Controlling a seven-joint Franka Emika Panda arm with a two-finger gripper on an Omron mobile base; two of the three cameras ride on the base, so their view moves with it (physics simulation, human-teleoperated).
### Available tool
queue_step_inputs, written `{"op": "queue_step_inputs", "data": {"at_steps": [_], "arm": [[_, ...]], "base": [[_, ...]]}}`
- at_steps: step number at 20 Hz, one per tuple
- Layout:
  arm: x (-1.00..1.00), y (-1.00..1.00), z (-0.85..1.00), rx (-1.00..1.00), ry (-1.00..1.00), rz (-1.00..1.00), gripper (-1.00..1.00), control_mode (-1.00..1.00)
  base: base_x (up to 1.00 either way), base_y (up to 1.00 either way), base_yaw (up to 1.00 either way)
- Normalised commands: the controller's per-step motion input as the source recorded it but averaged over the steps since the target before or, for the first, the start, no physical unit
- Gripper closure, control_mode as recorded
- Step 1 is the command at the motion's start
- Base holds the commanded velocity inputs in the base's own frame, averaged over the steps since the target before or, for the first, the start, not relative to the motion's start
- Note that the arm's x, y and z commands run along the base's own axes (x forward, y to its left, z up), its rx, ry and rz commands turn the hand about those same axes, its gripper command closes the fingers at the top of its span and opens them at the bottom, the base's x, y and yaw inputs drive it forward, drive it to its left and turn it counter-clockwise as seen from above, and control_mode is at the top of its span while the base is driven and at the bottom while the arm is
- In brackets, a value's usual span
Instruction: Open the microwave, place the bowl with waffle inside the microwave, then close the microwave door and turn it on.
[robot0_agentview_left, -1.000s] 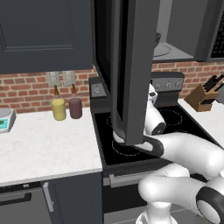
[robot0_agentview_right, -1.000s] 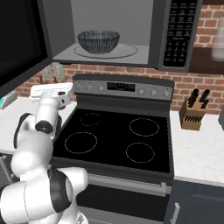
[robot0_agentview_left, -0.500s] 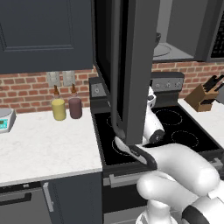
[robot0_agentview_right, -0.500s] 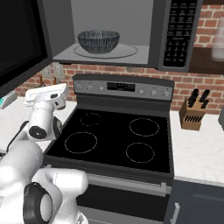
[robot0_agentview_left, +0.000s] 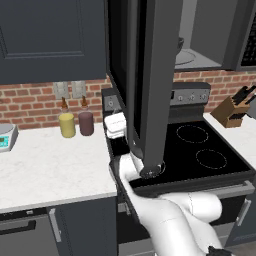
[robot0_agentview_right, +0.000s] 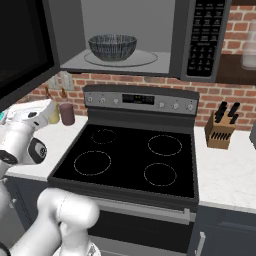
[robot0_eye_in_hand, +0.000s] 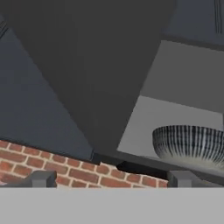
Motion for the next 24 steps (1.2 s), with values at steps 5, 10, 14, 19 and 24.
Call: {"op": "queue_step_inputs", "data": {"at_steps": [5, 10, 14, 19, 24], "arm": [[-0.37, 0.52, 0.10, 0.00, 0.00, -0.22, -1.00, -1.00], [-0.41, 0.46, 0.07, -0.01, -0.06, -0.23, -1.00, -1.00], [-0.41, 0.41, 0.29, -0.02, -0.14, -0.26, -1.00, -1.00], [-0.35, 0.73, 0.32, -0.05, -0.15, -0.22, -1.00, -1.00], [-0.29, 0.72, 0.35, -0.01, -0.06, -0.13, -1.00, -1.00]], "base": [[0.00, 0.00, 0.00], [0.00, 0.00, 0.00], [0.00, 0.00, 0.00], [0.00, 0.00, 0.00], [0.00, 0.00, 0.00]]}}
